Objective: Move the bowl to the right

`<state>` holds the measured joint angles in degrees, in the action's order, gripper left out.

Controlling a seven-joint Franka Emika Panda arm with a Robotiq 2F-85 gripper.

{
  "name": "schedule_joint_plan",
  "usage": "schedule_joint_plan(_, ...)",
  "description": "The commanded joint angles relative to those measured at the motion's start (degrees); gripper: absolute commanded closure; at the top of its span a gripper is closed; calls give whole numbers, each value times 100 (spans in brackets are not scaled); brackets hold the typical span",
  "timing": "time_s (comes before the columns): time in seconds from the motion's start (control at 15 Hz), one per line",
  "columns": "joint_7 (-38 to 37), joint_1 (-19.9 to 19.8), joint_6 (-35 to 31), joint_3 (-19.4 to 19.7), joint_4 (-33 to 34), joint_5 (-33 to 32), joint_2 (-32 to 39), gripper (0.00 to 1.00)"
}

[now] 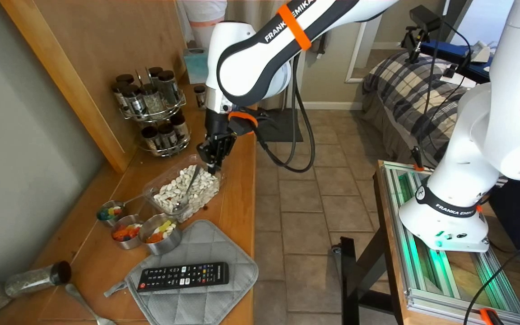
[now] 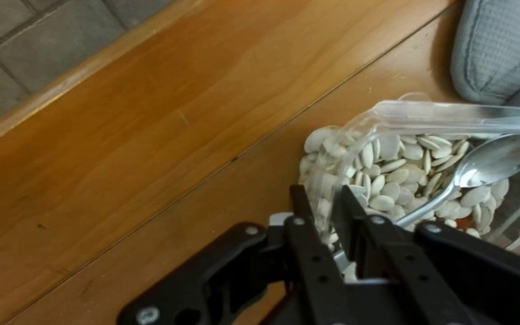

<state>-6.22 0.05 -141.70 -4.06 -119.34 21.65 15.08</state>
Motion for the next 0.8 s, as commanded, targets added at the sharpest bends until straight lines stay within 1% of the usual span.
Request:
schedule_joint_plan(0.0,153,-48,-93,-40,87,204,63,100)
schedule_joint_plan(0.4,99,-50,-134,-10,8,166,-99,99)
schedule_joint_plan(0.53,125,-101,-96,4,-37,232,-208,99)
schedule_joint_plan(0.73,246,-252,8,9,-105,535,-402,99)
